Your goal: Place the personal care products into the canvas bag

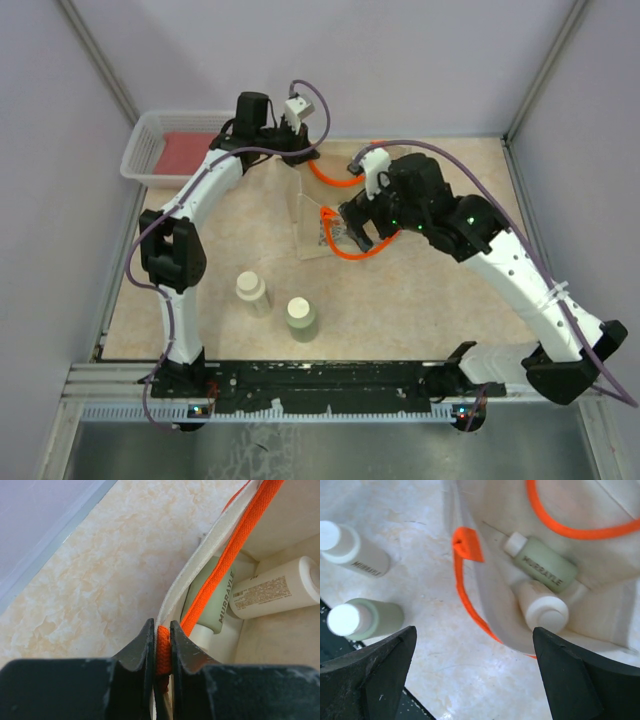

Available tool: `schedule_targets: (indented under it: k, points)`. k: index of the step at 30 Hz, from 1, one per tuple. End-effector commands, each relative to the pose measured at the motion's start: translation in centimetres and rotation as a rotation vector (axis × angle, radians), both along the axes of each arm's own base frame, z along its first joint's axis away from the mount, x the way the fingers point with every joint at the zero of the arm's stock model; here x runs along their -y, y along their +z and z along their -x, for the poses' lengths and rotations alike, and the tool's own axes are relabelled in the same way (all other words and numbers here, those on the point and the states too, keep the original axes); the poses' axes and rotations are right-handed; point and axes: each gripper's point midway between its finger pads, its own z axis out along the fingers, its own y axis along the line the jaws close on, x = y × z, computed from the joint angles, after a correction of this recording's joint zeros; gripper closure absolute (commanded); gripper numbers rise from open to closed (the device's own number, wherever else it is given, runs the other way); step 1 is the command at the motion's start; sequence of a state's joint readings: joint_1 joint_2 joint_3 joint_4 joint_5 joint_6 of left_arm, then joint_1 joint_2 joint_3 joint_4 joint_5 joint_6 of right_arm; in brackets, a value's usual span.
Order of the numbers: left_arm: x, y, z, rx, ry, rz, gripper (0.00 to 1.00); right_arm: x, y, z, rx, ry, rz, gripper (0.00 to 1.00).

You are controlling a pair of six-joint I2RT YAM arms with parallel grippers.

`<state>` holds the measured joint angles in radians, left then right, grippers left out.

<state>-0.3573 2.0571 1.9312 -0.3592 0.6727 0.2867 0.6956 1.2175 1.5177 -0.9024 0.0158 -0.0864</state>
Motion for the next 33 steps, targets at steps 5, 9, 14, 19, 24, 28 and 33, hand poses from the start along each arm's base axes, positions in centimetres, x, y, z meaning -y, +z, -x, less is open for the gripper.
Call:
schedule_targets:
  k: [5,9,14,19,24,28,33]
  points:
    - [-0.2,0.3,-0.2,-0.009,0.008,0.008,1.00,-7.6,-0.2,2.9,0.029,0.259,0.030,0.01]
    - [-0.4,0.9,0.1,0.000,0.007,0.004,1.00,-10.3,-1.9,4.1,0.005,0.358,0.072,0.01]
    - [-0.3,1.1,0.5,0.000,-0.012,0.007,1.00,-13.1,-4.2,4.8,-0.017,0.468,0.120,0.01]
    - [-0.3,0.6,0.6,-0.007,-0.021,0.008,1.00,-16.0,-6.7,5.4,-0.062,0.557,0.151,0.01]
    - [-0.4,0.6,0.5,0.000,-0.023,0.007,1.00,-17.7,-7.7,6.8,-0.106,0.633,0.151,0.01]
    - [-0.6,0.3,0.5,-0.007,-0.021,0.005,1.00,-17.9,-9.0,8.1,-0.175,0.673,0.162,0.01]
    - [-0.6,0.2,0.6,-0.006,-0.020,0.007,1.00,-17.3,-11.6,9.9,-0.262,0.702,0.200,0.01]
